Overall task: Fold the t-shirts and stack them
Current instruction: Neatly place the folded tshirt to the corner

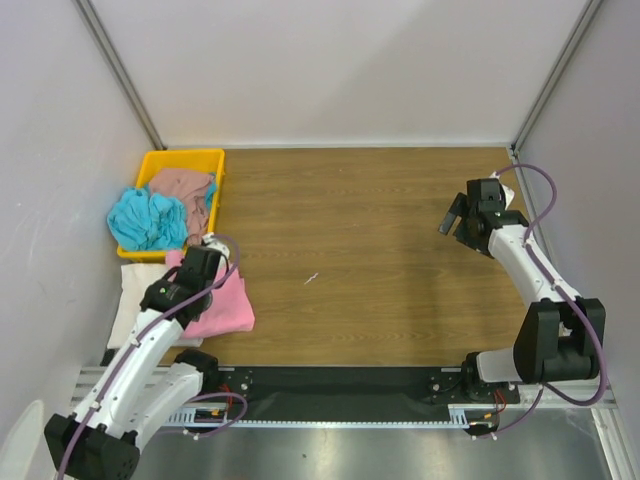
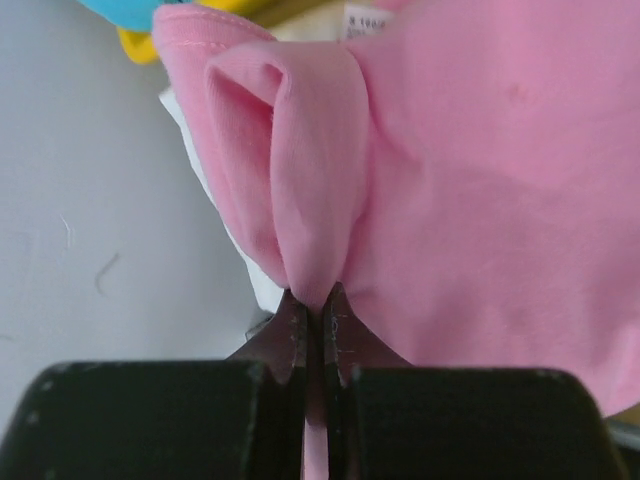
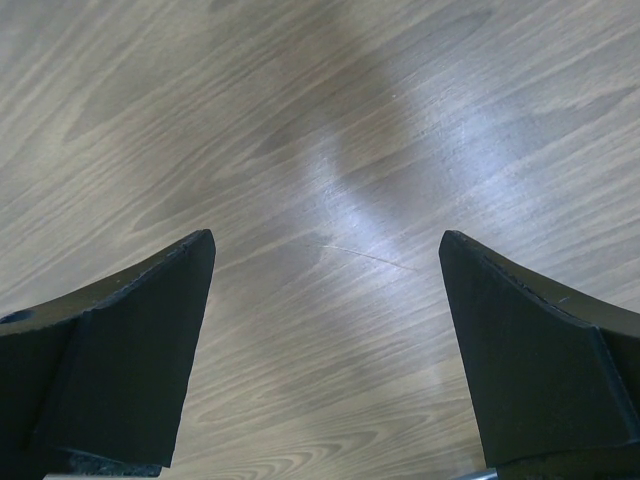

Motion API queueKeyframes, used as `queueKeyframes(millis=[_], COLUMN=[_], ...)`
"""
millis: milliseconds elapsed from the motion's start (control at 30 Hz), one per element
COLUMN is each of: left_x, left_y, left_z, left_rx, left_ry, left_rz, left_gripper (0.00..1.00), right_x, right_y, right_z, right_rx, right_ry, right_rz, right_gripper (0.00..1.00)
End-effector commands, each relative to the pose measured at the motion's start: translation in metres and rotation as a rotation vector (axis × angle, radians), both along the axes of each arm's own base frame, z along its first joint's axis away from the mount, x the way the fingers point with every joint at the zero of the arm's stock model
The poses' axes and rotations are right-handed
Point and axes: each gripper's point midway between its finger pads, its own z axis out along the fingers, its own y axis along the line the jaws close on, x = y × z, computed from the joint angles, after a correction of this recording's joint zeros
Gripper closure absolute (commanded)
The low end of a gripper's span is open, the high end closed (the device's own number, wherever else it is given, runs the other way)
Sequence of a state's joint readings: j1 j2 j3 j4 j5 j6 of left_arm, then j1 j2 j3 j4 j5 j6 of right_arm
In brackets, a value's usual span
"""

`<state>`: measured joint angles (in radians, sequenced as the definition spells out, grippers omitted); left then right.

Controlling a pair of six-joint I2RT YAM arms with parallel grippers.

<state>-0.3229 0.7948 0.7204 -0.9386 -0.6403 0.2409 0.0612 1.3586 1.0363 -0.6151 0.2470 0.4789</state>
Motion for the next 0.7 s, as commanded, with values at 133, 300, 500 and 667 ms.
queueKeyframes(millis=[133,300,500,667], left_x=[-0.002,0.006,0.019,0.030], left_y=[0.042,0.081,0.098,0.097], left_z=[0.019,0.047,0.049,0.060], left_rx=[0.162,0.236,0.238,0.218], left_ry=[-0.054,-0.142,-0.133,-0.218], left_rz=[-0.018,0.080,0.050,0.030], left_gripper=[1.00,1.00,1.00,0.99], right_x=[0.019,0.022,0.025,0.022], right_y=[-0.001,0.004,0.003,-0.001], right_z=[0.005,-0.005,-0.003,-0.006], right_rx=[0.012,0.039,0.043,0.024], right_ry=[-0.021,0.011,0.006,0.028], right_rz=[-0.039,-0.045,-0.066,-0.075], right_gripper=[0.00,0.00,0.00,0.00])
